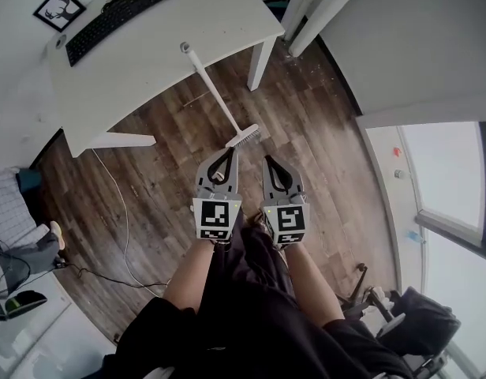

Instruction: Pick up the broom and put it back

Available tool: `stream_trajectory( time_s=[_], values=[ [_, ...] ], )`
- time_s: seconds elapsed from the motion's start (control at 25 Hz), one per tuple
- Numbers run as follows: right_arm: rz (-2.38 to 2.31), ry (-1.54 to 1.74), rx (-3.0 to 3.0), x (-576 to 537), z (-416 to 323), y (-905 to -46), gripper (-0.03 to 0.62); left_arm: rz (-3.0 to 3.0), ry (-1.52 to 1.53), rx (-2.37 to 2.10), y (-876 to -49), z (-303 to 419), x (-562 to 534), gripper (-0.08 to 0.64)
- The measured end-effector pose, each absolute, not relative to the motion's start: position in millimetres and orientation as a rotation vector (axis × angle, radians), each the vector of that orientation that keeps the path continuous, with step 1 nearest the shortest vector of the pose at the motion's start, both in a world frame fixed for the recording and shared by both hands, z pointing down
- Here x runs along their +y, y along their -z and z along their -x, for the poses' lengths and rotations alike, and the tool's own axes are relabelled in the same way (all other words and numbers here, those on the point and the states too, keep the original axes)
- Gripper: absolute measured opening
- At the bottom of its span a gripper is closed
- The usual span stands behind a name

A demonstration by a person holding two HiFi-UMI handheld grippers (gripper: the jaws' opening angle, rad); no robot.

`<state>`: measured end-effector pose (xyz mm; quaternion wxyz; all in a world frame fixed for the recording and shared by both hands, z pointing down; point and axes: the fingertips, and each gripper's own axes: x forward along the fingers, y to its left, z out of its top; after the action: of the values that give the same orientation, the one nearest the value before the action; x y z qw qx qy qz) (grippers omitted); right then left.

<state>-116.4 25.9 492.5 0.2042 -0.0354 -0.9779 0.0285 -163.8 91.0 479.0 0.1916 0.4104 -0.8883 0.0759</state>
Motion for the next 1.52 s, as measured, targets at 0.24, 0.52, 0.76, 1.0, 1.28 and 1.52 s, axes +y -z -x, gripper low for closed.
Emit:
stream_trajectory(
  time_s=[0.24, 0.52, 0.76, 1.0, 1.28, 1.52],
  values=[
    [0.105, -0.075, -2.779, 17, 68, -454, 0.021, -1.148, -0.149, -2.530, -436, 116, 83, 0.002],
    [0.096, -0.055, -2.836, -8, 29, -410, 0.021, -1.164, -0.129, -2.575, -398, 74, 73, 0.002],
    [0.157, -0.022, -2.928, -9, 9, -367, 0.021, -1.197, -0.251, -2.653, -354, 48, 54, 0.002],
    [0.149, 0.094, -2.999, -25, -1, -325, 0.021, -1.301, -0.215, -2.687, -317, 37, 23, 0.002],
    [0.145, 0.154, -3.029, -40, -8, -307, 0.021, -1.347, -0.248, -2.695, -304, 24, -3, 0.002],
    [0.175, 0.170, -3.037, -33, -1, -303, 0.021, -1.304, -0.276, -2.713, -300, 34, 6, 0.002]
  ],
)
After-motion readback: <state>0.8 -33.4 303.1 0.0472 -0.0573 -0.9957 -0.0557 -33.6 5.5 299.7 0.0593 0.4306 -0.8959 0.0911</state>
